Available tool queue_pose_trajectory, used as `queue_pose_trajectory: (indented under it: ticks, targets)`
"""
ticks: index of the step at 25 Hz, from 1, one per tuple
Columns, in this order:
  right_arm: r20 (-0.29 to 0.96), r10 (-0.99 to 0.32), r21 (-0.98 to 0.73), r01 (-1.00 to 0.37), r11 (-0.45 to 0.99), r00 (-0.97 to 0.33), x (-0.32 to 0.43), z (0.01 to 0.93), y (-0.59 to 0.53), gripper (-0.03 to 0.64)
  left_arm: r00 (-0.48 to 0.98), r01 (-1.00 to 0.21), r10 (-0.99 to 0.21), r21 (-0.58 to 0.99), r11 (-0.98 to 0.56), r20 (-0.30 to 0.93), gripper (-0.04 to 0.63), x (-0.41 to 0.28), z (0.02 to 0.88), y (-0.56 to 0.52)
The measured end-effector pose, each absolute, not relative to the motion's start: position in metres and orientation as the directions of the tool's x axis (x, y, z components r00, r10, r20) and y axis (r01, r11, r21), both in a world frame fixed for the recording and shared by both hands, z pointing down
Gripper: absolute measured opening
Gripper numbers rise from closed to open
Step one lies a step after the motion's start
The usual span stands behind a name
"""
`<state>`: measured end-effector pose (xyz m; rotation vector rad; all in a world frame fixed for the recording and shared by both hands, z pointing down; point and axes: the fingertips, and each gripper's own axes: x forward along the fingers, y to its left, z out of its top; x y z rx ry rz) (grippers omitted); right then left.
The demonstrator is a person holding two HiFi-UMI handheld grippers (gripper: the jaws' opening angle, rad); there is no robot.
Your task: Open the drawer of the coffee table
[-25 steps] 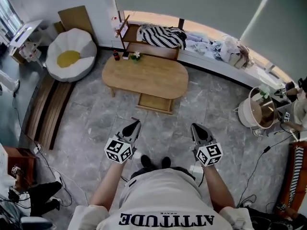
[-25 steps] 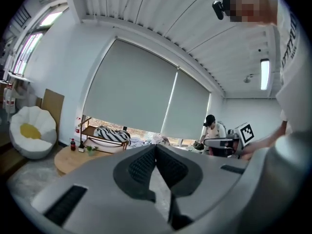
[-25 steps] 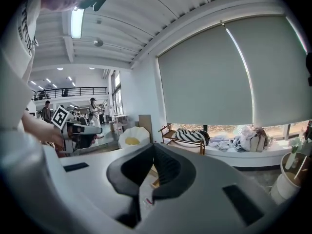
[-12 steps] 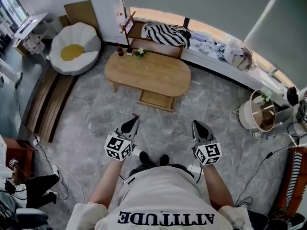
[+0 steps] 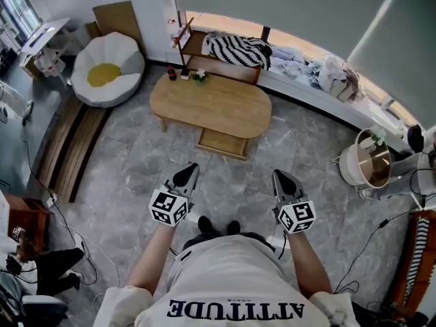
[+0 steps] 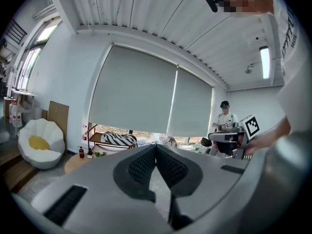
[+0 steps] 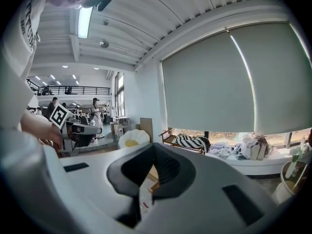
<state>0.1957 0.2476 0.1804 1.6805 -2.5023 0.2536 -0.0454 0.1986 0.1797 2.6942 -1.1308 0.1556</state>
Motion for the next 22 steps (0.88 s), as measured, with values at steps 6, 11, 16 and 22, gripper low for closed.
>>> queue_pose_trajectory:
  ticks: [6, 11, 16, 22]
  targets:
    - [0.187, -0.91, -0.072, -0.929, 0.364, -0.371, 0.198, 0.18, 0.25, 0.017, 0.705, -0.71, -0.686, 0.168, -0.684, 0.18, 0.02, -0.044, 0.18, 0.198]
    - [0.184, -0.913, -0.068, -0.932, 0.357, -0.364, 0.203, 0.176, 0.245, 0.017, 0.703, -0.711, -0.688, 0.167, -0.683, 0.179, 0.02, -0.044, 0.177, 0.191]
    - [0.182, -0.917, -0.066, -0.935, 0.349, -0.355, 0.211, 0.174, 0.243, 0.017, 0.703, -0.711, -0.69, 0.161, -0.684, 0.17, 0.02, -0.042, 0.17, 0.186]
    - [0.175, -0.919, -0.067, -0.935, 0.348, -0.355, 0.211, 0.173, 0.243, 0.017, 0.695, -0.719, -0.7, 0.168, -0.675, 0.163, 0.02, -0.048, 0.17, 0.186]
